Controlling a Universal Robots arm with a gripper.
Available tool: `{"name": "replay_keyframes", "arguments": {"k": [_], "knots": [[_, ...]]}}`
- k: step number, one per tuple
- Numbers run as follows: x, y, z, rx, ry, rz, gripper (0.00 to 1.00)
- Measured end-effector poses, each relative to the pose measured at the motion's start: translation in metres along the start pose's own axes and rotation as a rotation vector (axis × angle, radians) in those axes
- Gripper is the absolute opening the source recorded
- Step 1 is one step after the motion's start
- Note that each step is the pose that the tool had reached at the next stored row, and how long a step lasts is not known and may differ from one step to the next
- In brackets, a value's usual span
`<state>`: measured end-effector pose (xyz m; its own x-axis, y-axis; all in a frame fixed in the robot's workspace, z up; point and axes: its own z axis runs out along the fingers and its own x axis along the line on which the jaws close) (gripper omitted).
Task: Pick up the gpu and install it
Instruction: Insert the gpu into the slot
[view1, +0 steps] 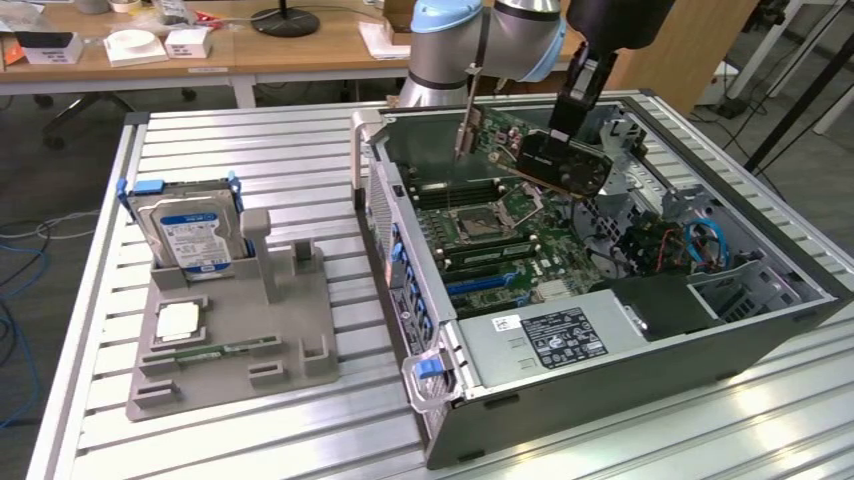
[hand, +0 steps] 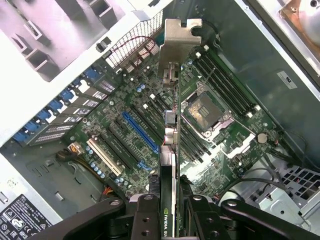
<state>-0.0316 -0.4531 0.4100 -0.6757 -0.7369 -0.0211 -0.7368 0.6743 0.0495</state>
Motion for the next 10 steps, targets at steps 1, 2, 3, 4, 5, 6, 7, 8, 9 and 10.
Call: {"name": "replay_keyframes", "arguments": {"k": [1,2,3,4,5,6,7,8,9,10], "knots": [[0.0,0.0,0.0,-0.0001,0.0002,-0.005,0.26],[0.0,0.0,0.0,-0.0002,0.0005,-0.01,0.26],[0.0,0.0,0.0,-0.0003,0.0008,-0.016,0.26],[0.0,0.0,0.0,-0.0005,0.0011,-0.022,0.26],[0.0,0.0,0.0,-0.0006,0.0014,-0.028,0.26],[0.0,0.0,0.0,-0.0007,0.0017,-0.034,0.26],[0.0,0.0,0.0,-0.0008,0.002,-0.04,0.26],[0.0,0.0,0.0,-0.001,0.0023,-0.046,0.26],[0.0,0.0,0.0,-0.0011,0.0026,-0.052,0.26],[0.0,0.0,0.0,-0.0013,0.0029,-0.059,0.26]]}}
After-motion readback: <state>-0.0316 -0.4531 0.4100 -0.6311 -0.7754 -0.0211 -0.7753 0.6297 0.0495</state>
